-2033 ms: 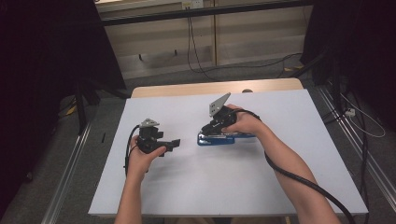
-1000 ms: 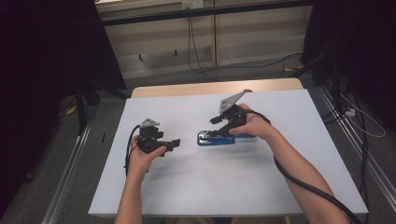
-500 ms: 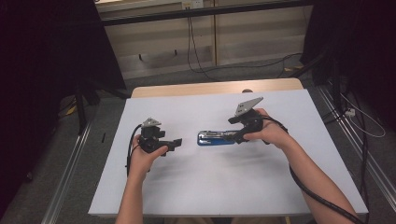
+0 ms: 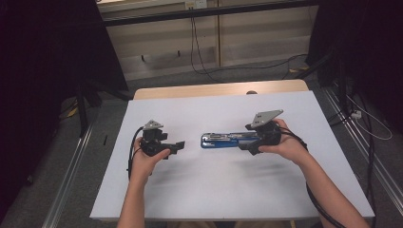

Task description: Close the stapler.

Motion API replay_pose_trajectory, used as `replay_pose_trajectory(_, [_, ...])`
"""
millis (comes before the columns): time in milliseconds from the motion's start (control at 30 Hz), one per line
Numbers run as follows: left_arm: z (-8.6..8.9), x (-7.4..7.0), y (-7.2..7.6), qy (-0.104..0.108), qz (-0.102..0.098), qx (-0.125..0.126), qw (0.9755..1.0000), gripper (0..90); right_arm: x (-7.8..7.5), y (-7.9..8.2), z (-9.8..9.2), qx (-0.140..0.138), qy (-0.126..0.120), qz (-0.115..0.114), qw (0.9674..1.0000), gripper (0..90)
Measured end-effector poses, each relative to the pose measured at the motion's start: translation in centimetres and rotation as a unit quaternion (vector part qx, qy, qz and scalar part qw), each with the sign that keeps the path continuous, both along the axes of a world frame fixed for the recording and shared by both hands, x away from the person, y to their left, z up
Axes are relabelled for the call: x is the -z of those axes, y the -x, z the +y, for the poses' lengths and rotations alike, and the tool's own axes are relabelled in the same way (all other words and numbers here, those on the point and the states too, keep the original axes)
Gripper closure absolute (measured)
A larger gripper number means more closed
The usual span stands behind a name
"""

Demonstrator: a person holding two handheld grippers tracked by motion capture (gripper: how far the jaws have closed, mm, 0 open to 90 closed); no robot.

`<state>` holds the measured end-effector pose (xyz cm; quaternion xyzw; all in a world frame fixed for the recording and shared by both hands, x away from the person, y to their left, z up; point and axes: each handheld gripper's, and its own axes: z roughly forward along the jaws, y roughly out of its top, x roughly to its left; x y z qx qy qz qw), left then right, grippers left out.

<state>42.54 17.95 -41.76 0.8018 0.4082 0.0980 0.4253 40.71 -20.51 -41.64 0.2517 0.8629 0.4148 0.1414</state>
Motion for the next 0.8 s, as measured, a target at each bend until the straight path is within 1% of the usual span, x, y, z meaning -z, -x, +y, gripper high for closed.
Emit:
replay_pose_trajectory(67, [0.0, -0.1, 0.1, 0.003, -0.001, -0.001, 1.0, 13.0, -0.1, 0.6, -0.3, 0.009, -0.012, 0.005, 0.9999, 17.4])
replay_pose_trajectory(167, [-0.1, -0.3, 0.2, 0.006, -0.008, 0.002, 1.0, 13.0, -0.1, 1.4, -0.8, 0.02, -0.013, 0.003, 0.9997, 17.0])
replay_pose_trajectory(300, [-0.4, -0.2, 0.1, 0.003, -0.005, 0.006, 1.0, 13.1, 0.0, 2.0, -1.7, 0.043, -0.027, 0.011, 0.9986, 17.0])
replay_pose_trajectory(367, [-0.7, -0.2, 0.1, 0.01, -0.002, 0.009, 0.9999, 13.2, 0.2, 2.2, -2.1, 0.053, -0.032, 0.015, 0.998, 17.6])
replay_pose_trajectory(400, [-0.8, -0.3, 0.1, 0.014, -0.003, 0.011, 0.9998, 13.2, 0.2, 2.3, -2.4, 0.061, -0.032, 0.015, 0.9975, 17.9])
replay_pose_trajectory(433, [-1.0, -0.4, 0.1, 0.014, -0.005, 0.013, 0.9998, 13.1, 0.2, 2.4, -2.6, 0.067, -0.03, 0.013, 0.9972, 18.3])
replay_pose_trajectory(533, [-1.2, -0.7, 0.1, 0.018, -0.009, 0.019, 0.9996, 13.1, 0.2, 2.8, -3.4, 0.081, -0.027, 0.007, 0.9963, 22.9])
replay_pose_trajectory(633, [-1.3, -0.7, 0.1, 0.02, -0.011, 0.016, 0.9996, 13.3, 0.2, 3.1, -4.3, 0.097, -0.021, -0.008, 0.995, 33.2])
replay_pose_trajectory(667, [-1.4, -0.6, 0.0, 0.022, -0.012, 0.015, 0.9996, 13.8, 0.2, 3.2, -4.6, 0.107, -0.022, -0.014, 0.994, 35.7])
replay_pose_trajectory(733, [-1.5, -0.5, -0.1, 0.021, -0.011, 0.013, 0.9996, 14.0, 0.2, 3.2, -5.0, 0.12, -0.025, -0.015, 0.9923, 41.3])
replay_pose_trajectory(800, [-1.8, -0.3, -0.2, 0.018, -0.009, 0.014, 0.9997, 14.2, 0.3, 3.2, -5.5, 0.125, -0.017, -0.018, 0.9918, 45.4])
